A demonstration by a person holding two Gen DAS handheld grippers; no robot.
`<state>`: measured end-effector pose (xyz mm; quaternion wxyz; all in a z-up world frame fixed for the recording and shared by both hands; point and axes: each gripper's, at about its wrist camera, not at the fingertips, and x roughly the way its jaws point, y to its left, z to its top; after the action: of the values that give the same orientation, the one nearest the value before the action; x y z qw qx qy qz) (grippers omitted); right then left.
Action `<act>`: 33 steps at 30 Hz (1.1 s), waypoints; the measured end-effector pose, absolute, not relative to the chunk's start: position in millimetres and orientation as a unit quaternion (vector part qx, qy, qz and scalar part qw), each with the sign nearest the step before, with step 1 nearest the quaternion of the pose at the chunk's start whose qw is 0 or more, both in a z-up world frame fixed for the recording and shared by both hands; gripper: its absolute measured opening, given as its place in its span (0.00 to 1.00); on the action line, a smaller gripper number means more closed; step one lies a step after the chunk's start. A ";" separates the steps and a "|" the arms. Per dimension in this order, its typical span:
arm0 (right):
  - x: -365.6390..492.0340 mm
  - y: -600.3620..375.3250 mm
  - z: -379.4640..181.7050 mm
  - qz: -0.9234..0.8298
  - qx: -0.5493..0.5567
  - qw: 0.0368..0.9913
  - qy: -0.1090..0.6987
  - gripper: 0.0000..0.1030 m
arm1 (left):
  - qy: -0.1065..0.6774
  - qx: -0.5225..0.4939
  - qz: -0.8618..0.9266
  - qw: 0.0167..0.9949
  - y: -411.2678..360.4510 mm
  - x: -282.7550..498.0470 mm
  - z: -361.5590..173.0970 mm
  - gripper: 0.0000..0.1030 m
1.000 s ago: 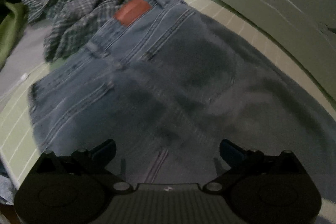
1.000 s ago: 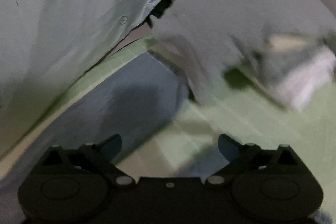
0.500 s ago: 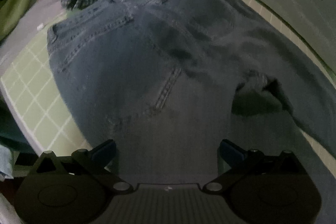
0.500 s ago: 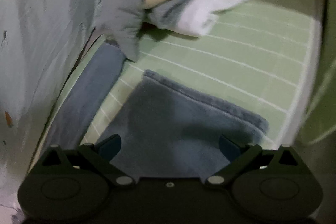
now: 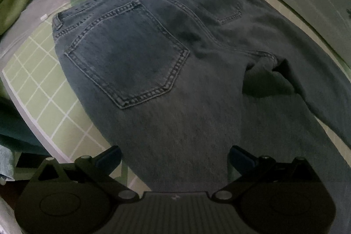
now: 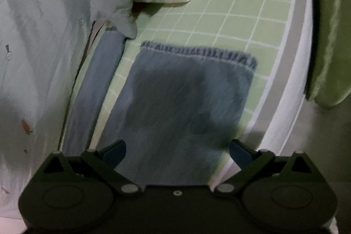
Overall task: Fold clothes
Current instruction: 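Lay the leg hem flat on the mat and open the right gripper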
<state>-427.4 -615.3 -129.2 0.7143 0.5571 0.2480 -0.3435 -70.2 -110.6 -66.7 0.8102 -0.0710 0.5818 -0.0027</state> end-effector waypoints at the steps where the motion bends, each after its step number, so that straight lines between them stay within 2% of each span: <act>1: -424.9 -614.4 -130.0 -0.338 0.560 0.715 0.247 0.99 | 0.582 -0.071 -0.004 0.810 -109.7 -70.4 -66.5 1.00; 8: -411.6 -601.5 -130.9 -0.311 0.573 0.716 0.251 0.99 | 0.575 -0.093 0.003 0.813 -86.8 -73.5 -64.8 1.00; 18: -393.8 -570.7 -137.9 -0.279 0.616 0.701 0.226 1.00 | 0.550 -0.196 0.071 0.809 -4.9 -63.3 -63.5 1.00; 22: -381.3 -562.3 -135.7 -0.285 0.610 0.703 0.230 1.00 | 0.538 -0.241 0.090 0.802 21.4 -47.2 -67.6 1.00; 28: -378.2 -557.1 -133.7 -0.319 0.609 0.695 0.209 1.00 | 0.524 -0.257 0.105 0.805 39.6 -10.9 -70.2 0.99; 33: -384.7 -561.1 -130.4 -0.381 0.594 0.686 0.176 0.99 | 0.516 -0.266 0.109 0.807 49.8 13.9 -73.4 0.88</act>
<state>-384.7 -561.1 -130.4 0.6862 0.5943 0.1755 -0.3810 13.9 49.8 -73.4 0.8068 -0.2658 0.5162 0.1095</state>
